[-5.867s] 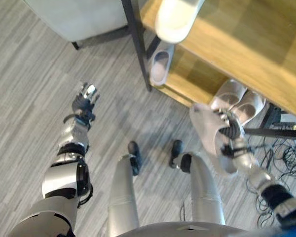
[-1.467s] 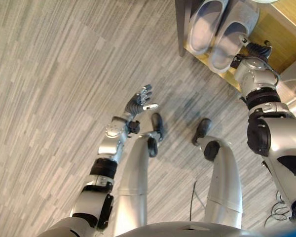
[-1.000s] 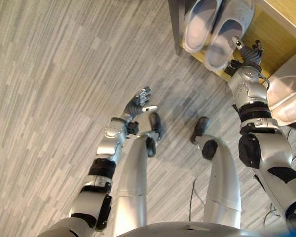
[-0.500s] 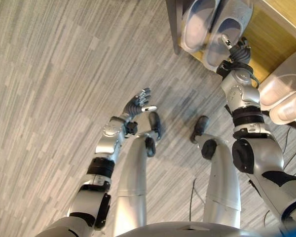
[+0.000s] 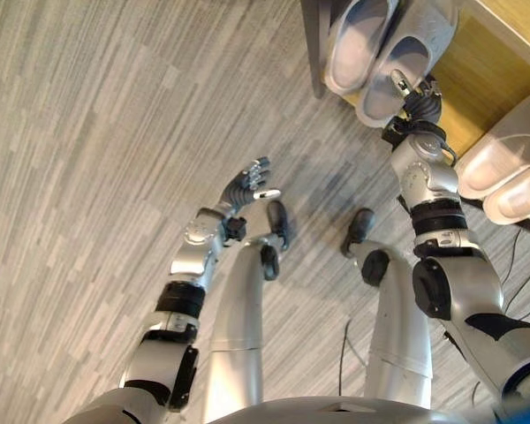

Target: Arrange the slippers neatly on the shoe rack.

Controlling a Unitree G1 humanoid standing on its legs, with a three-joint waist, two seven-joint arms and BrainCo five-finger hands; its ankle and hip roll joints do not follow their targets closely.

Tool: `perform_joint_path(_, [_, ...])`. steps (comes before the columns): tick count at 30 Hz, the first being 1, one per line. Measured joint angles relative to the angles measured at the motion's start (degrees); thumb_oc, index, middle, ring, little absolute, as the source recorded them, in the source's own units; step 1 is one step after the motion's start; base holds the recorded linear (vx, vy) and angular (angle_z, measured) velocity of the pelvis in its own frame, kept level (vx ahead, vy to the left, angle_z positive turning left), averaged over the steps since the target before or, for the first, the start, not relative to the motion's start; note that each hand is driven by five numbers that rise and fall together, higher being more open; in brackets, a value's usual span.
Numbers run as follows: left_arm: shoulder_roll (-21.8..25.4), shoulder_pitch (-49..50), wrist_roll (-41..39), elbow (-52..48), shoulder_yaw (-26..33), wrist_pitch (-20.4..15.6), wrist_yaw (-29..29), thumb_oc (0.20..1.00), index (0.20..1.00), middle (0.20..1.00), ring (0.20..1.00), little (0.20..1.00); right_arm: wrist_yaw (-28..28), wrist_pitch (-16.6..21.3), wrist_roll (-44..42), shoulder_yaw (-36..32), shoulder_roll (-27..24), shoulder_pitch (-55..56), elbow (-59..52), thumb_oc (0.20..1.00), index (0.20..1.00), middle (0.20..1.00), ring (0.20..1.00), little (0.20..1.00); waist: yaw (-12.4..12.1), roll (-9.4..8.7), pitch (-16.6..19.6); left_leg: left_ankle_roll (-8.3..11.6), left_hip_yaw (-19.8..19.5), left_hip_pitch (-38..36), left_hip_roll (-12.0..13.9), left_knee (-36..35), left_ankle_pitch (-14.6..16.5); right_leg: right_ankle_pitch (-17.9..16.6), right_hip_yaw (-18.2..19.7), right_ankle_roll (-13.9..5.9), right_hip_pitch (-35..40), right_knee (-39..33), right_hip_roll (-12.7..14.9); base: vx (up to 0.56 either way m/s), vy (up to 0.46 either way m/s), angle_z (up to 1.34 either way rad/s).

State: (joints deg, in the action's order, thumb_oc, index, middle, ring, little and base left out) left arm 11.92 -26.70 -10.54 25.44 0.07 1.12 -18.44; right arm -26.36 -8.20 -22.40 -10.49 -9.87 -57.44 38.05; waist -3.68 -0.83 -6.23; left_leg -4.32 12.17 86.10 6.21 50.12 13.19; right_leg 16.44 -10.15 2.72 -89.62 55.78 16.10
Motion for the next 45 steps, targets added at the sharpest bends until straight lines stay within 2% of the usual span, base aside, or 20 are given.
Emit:
perform_joint_path(9, [0.2, 0.14, 0.04, 0.0, 0.0, 0.0, 0.01, 1.0, 1.0, 1.0, 1.0, 1.0, -0.98, 1.13, -1.73, 0.05, 0.34, 0.77, -0.27, 1.0, 1.0, 1.0, 1.0, 1.0, -0.2, 0.02, 0.01, 0.0, -0.05, -0.01, 0.0, 0.04, 0.0, 0.0, 0.01, 0.0, 0.0, 0.13, 0.02, 0.0, 0.0, 0.0])
perform_joint_path(18, [0.48, 1.01, 0.08, -1.66, -0.02, 0.01, -0.07, 1.0, 1.0, 1.0, 1.0, 1.0, -4.8, 3.02, -2.17, -0.89, 0.22, -1.42, 3.4, 1.0, 1.0, 1.0, 1.0, 1.0, -0.67, 0.03, 0.02, 0.04, -0.11, -0.01, -0.1, -0.01, -0.04, 0.0, 0.01, 0.0, 0.02, 0.23, 0.13, 0.0, 0.0, 0.0])
perform_joint_path(28, [0.51, 1.33, 0.06, -1.65, 0.07, -0.16, 0.07, 1.0, 1.0, 1.0, 1.0, 1.0, -4.26, 3.62, -1.75, -1.37, -0.17, -0.35, 1.88, 1.0, 1.0, 1.0, 1.0, 1.0, -0.8, 0.04, 0.01, 0.05, -0.11, -0.01, -0.15, -0.14, -0.03, 0.0, 0.0, 0.0, 0.01, 0.12, 0.15, 0.0, 0.0, 0.0])
perform_joint_path(35, [-0.04, 3.25, 0.0, -1.61, 0.89, -0.34, 0.33, 1.0, 1.0, 1.0, 1.0, 1.0, -0.13, 4.39, 1.76, -2.02, 0.39, 9.71, -7.04, 1.0, 1.0, 1.0, 1.0, 1.0, -0.2, 0.02, -0.01, 0.07, -0.09, -1.32, -0.28, -1.18, -0.07, -0.14, -0.27, -0.22, 1.47, -1.29, -0.04, 0.0, 0.0, 0.0])
perform_joint_path(41, [-0.45, 6.46, -0.13, -1.65, 1.79, -1.0, 1.17, 1.0, 1.0, 1.0, 1.0, 1.0, 2.5, 4.32, 2.34, -0.4, 2.44, 23.0, -10.73, 1.0, 1.0, 1.0, 1.0, 1.0, 1.76, 0.08, -0.28, 0.28, -0.24, -9.41, -0.6, -6.31, -0.83, -1.2, -1.46, -1.13, 10.16, -6.71, -0.75, -0.05, 0.014, -0.03])
perform_joint_path(45, [-1.08, 6.7, -0.15, -1.37, 1.86, -2.02, 1.29, 1.0, 1.0, 1.0, 1.0, 1.0, 3.88, 4.35, 2.34, -0.12, 3.92, 30.81, -9.99, 1.0, 1.0, 1.0, 1.0, 1.0, 3.18, 0.09, -0.24, 0.38, -0.26, -15.63, -1.15, -13.04, -3.55, -4.02, -2.01, -1.74, 16.67, -13.69, -2.19, -0.05, -0.006, -0.04])
